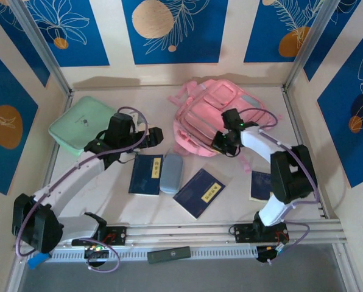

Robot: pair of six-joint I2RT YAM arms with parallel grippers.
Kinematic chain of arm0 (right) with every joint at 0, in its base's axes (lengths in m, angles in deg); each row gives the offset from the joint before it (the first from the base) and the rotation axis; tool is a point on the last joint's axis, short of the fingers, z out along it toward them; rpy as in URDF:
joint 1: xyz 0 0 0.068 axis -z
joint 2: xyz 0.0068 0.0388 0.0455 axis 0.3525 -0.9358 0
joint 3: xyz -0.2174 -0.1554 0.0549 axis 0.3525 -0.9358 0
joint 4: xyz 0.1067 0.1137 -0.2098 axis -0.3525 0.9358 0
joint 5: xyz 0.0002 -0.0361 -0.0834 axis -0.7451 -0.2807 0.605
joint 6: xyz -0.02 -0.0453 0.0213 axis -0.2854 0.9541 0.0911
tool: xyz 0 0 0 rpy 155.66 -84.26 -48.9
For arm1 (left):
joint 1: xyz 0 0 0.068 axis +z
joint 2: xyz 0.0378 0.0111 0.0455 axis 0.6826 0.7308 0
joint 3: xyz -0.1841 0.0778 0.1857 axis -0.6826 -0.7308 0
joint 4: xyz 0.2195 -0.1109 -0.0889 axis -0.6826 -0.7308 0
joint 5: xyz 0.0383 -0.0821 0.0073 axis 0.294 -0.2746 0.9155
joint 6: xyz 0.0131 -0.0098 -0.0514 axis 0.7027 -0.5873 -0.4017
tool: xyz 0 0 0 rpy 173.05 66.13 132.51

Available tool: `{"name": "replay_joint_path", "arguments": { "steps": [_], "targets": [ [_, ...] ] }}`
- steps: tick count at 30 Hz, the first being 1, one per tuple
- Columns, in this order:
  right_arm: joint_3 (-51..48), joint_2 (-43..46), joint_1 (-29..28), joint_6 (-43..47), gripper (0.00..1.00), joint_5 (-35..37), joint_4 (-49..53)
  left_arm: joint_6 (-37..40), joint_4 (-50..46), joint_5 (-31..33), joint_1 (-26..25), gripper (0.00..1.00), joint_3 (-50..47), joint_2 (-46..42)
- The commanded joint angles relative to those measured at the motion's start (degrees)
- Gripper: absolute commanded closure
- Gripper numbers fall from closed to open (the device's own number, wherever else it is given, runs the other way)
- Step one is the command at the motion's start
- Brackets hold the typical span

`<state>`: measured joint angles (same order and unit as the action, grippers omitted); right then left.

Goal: Pack the student bag

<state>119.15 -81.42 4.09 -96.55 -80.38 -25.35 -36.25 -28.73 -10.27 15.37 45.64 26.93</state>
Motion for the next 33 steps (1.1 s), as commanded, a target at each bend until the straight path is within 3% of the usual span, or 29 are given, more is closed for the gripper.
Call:
{"name": "replay_joint_path", "arguments": {
  "steps": [1, 3, 6, 11, 15, 24, 33],
  "targets": [
    [-2.3, 6.2, 3.4, 6.7, 0.98, 1.1, 2.0, -1.2, -1.0, -3.3, -0.5, 0.0, 1.4, 3.5],
    [-3.6, 7.6, 5.4, 7.3, 0.94, -1.2, 1.0, -2.7, 1.3, -4.3, -0.8, 0.0, 1.9, 5.9],
    [-2.9, 8.4, 5.7, 9.4, 0.82, 0.7, 2.8, -4.0, 1.6, -5.1, -1.9, 0.0, 4.7, 9.9],
    [-1.1, 9.3, 5.7, 10.8, 0.57, 2.1, 6.0, -6.5, 2.6, -3.2, -3.5, 0.0, 8.4, 16.5],
    [1.8, 10.1, 0.2, 10.4, 0.49, 6.9, 10.9, -8.8, 3.6, -3.8, -3.5, 0.02, 12.2, 23.2],
    [10.9, 0.7, -16.6, -0.8, 0.52, 9.0, 16.2, -13.2, 5.0, -5.3, -3.4, 0.15, 21.1, 36.0],
    [15.4, -6.4, -16.9, -5.3, 0.58, 9.7, 13.7, -17.6, 6.5, -5.5, -3.5, 0.26, 27.8, 44.6]
  ]
}}
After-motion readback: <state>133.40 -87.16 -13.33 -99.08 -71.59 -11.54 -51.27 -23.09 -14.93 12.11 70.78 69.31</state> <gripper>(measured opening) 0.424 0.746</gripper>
